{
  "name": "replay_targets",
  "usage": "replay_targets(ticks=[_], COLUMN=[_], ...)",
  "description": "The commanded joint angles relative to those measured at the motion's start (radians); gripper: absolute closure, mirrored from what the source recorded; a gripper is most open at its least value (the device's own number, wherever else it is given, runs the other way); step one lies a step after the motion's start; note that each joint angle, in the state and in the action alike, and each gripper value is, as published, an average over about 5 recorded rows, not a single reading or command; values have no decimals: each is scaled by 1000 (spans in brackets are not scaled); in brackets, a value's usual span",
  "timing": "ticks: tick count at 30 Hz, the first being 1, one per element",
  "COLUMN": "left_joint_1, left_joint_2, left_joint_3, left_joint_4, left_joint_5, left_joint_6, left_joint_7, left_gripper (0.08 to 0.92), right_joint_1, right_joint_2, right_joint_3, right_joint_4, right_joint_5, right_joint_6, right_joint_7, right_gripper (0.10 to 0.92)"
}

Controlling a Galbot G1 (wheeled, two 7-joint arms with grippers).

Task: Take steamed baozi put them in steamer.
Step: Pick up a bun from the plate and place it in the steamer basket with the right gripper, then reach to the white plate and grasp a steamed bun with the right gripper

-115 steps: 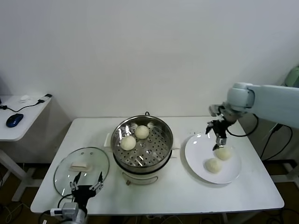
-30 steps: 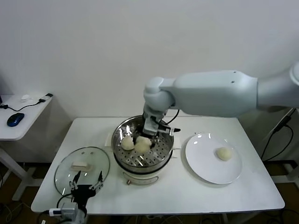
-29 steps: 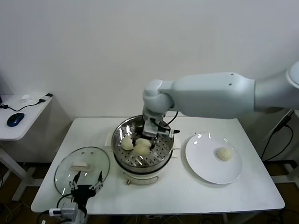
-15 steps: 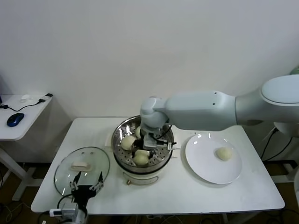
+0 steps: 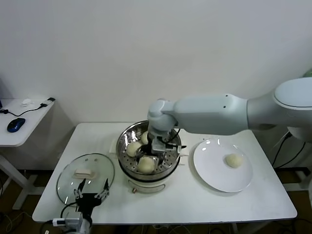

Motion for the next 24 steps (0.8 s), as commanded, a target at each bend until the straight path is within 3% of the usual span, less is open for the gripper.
replay_targets(ticks=[1,6,10,17,24], left_joint_1=[0,3,0,-2,3], left_joint_2=[-1,0,2,7,1], left_joint_3=[0,2,1,-3,-11], left_joint_4=[-1,-5,-9,-10,-12], left_joint_5=[0,1,-2,-6,-3], left_joint_6=[1,-1,-1,-4,-2], left_joint_7=[1,1,1,1,1], left_gripper=[177,177,177,177,177], right_joint_1=[137,249,290,192,-148], right_joint_2=[-100,-240,-375,-618,-717], right_joint_3=[-32,-171,-262,-302,-47], right_joint_4=[-45,-127,-169,-157,-269], right_joint_5=[167,398,460,441,237], right_joint_6=[17,-152,-299,-456,-497], right_joint_7=[-65,-34,-88,-160,-139], right_gripper=[202,203,203,203,203])
